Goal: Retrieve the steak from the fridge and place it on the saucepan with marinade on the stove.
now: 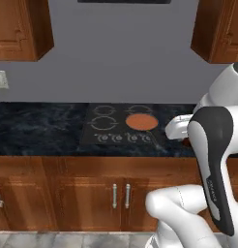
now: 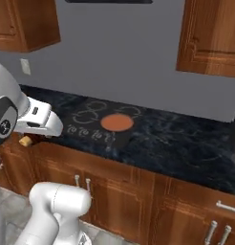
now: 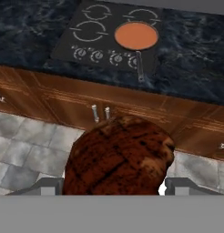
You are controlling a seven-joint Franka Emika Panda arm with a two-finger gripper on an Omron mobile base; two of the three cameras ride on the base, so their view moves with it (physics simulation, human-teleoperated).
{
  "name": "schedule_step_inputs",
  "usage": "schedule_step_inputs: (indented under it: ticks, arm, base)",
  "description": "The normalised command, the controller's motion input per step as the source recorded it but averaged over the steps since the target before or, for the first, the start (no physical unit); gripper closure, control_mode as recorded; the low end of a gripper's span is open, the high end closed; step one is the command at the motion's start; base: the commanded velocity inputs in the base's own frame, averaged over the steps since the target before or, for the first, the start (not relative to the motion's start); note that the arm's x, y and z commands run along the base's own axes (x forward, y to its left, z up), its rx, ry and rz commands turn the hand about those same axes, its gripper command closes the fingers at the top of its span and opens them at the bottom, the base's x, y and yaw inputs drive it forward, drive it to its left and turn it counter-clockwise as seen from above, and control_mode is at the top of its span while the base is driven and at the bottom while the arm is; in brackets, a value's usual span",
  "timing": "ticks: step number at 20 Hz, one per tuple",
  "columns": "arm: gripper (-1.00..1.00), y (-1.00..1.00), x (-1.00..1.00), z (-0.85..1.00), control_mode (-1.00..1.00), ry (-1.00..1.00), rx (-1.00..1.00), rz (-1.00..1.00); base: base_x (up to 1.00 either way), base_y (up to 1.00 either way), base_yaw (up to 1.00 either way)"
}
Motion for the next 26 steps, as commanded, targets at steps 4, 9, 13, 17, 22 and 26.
schedule_step_inputs:
  ticks: [4, 9, 13, 17, 22, 26]
  arm:
    - [1.0, 0.0, 0.0, 0.0, 1.0, 0.0, 0.0, 0.0]
    - [1.0, 0.0, 0.0, 0.0, 1.0, 0.0, 0.0, 0.0]
    - [1.0, 0.0, 0.0, 0.0, 1.0, 0.0, 0.0, 0.0]
    - [1.0, 0.0, 0.0, 0.0, 1.0, 0.0, 0.0, 0.0]
    - [1.0, 0.0, 0.0, 0.0, 1.0, 0.0, 0.0, 0.0]
    - [1.0, 0.0, 0.0, 0.0, 1.0, 0.0, 0.0, 0.0]
  base:
    - [0.76, 0.83, -0.6]
    - [0.68, 0.88, -0.3]
    - [0.37, -0.05, 0.0]
    - [0.28, -0.67, -0.14]
    - [0.44, -0.65, -0.24]
    - [0.51, -0.44, -0.05]
